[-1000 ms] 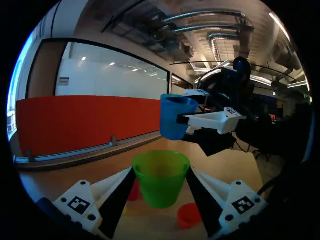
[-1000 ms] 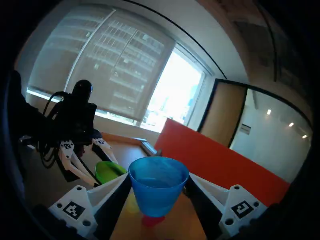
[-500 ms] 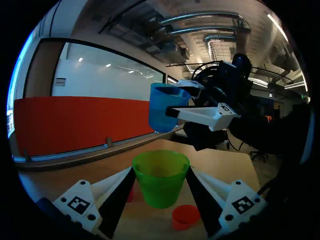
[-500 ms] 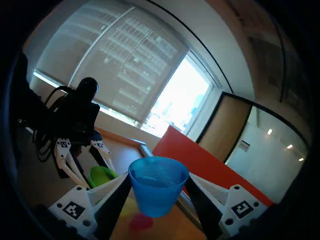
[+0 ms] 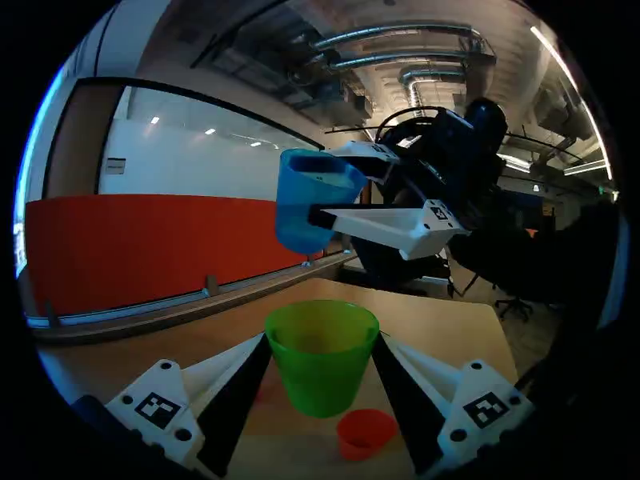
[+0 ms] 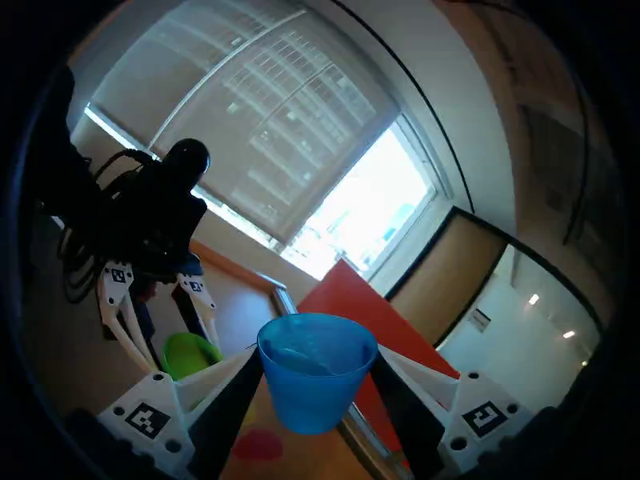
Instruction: Pour water
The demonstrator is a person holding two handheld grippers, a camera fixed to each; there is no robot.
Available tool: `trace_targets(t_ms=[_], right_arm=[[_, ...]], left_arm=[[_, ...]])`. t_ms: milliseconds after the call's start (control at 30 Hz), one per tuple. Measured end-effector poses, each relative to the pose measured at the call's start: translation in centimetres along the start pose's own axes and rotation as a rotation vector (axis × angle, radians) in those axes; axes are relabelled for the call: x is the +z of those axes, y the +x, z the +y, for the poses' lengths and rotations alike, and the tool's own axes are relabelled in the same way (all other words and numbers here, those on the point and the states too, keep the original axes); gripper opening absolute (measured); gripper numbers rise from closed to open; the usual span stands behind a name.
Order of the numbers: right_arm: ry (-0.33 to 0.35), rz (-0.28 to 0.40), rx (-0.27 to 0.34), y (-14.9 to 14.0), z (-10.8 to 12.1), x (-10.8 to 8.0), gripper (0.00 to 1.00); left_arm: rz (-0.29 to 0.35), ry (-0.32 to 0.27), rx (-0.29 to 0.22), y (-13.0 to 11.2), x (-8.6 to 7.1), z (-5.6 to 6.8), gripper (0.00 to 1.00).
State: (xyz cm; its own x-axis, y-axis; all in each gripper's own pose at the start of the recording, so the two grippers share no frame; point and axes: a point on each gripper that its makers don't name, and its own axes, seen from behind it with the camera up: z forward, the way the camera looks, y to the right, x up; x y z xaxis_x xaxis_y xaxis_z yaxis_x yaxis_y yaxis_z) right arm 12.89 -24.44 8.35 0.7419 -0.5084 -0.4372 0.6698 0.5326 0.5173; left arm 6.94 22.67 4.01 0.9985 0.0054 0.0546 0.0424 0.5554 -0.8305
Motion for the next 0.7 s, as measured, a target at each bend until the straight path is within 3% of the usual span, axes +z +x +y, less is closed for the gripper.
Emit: trace_targets(t_ms=[700], right_arm=[[-0.016, -0.03, -0.195, -0.3, 1.2, 0.3, 0.92]], left_arm=[[0.009, -0.024, 0.032, 0.3, 0.2, 1.2, 0.87]])
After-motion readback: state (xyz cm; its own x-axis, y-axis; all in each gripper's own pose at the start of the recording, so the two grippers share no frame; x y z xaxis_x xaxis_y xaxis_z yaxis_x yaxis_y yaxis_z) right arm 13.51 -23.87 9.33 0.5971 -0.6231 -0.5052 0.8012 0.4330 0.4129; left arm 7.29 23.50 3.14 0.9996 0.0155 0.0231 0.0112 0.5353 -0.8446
